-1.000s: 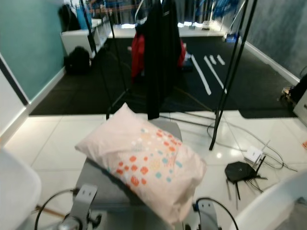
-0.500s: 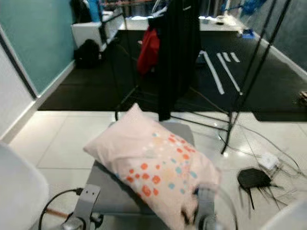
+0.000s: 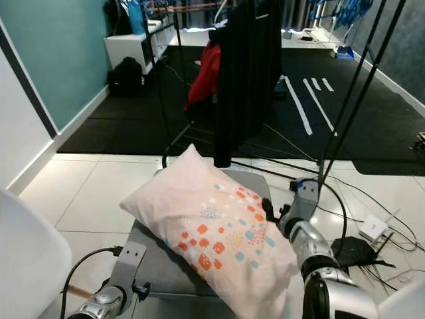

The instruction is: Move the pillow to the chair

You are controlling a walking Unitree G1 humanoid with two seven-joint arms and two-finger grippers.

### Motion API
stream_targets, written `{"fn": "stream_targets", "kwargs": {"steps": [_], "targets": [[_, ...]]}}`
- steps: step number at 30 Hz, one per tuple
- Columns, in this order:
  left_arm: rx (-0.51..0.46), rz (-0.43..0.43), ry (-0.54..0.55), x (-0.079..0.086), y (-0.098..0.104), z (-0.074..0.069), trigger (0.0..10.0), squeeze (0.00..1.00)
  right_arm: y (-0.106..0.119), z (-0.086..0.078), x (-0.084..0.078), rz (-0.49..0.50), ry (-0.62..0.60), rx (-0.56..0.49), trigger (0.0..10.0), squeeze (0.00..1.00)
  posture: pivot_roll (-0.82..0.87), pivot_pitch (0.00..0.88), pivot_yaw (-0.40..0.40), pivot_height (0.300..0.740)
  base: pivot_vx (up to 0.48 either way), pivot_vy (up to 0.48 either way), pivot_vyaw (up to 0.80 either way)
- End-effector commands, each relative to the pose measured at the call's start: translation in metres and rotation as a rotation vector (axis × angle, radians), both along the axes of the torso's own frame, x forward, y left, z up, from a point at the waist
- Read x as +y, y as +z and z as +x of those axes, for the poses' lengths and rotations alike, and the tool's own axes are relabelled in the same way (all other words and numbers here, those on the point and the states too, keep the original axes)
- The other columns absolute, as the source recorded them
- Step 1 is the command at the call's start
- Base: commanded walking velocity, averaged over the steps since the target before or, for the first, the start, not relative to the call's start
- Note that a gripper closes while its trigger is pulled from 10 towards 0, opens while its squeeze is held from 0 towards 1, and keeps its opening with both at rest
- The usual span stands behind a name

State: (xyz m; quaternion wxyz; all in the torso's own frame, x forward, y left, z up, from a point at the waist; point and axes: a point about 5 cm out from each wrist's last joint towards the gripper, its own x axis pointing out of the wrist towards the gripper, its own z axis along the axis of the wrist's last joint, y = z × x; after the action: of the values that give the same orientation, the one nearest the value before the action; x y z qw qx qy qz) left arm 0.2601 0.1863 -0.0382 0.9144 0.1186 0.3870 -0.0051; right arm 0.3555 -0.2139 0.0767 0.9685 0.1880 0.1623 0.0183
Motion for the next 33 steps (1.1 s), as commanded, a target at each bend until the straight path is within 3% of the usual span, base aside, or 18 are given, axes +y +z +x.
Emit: {"fn": "stream_targets", "kwargs": {"steps": [1,6,8,13,18,24,33], "targets": [[0.014,0.019,0.035,0.011,-0.003,-0.007,10.0,0.00,-0.005,-0.003,0.000,0.036,-0.007,0.025,10.0,0.00,-0.10,0.076,-0.018,0.650,0.000,0.000,0.00],[-0.049,0.031,0.144,0.032,0.003,-0.005,10.0,0.00,-0.008,-0.005,0.001,0.089,-0.009,0.036,10.0,0.00,-0.10,0.083,-0.021,0.635,0.000,0.000,0.00],[-0.085,0.034,0.226,0.053,0.001,-0.017,10.0,0.00,-0.013,-0.008,0.002,0.112,-0.005,0.054,10.0,0.00,-0.11,0.083,-0.019,0.625,0.000,0.000,0.00],[-0.139,0.016,0.306,0.067,0.004,-0.022,10.0,0.00,-0.017,-0.011,0.003,0.140,-0.013,0.066,10.0,0.00,-0.11,0.084,-0.015,0.610,0.000,0.000,0.00],[-0.283,-0.052,0.336,0.072,0.027,0.002,10.0,0.00,-0.014,-0.010,-0.002,0.208,-0.049,0.039,10.0,0.00,-0.09,0.095,-0.003,0.580,0.000,0.000,0.00],[-0.383,-0.091,0.351,0.079,0.046,0.018,10.0,0.00,-0.013,-0.010,-0.004,0.238,-0.066,0.028,10.0,0.00,-0.09,0.105,0.007,0.560,0.000,0.000,0.00],[-0.460,-0.090,0.340,0.088,0.061,0.027,10.0,0.00,-0.021,-0.016,-0.007,0.280,-0.104,0.049,10.0,0.00,-0.07,0.120,0.015,0.535,0.000,0.000,0.00]]}}
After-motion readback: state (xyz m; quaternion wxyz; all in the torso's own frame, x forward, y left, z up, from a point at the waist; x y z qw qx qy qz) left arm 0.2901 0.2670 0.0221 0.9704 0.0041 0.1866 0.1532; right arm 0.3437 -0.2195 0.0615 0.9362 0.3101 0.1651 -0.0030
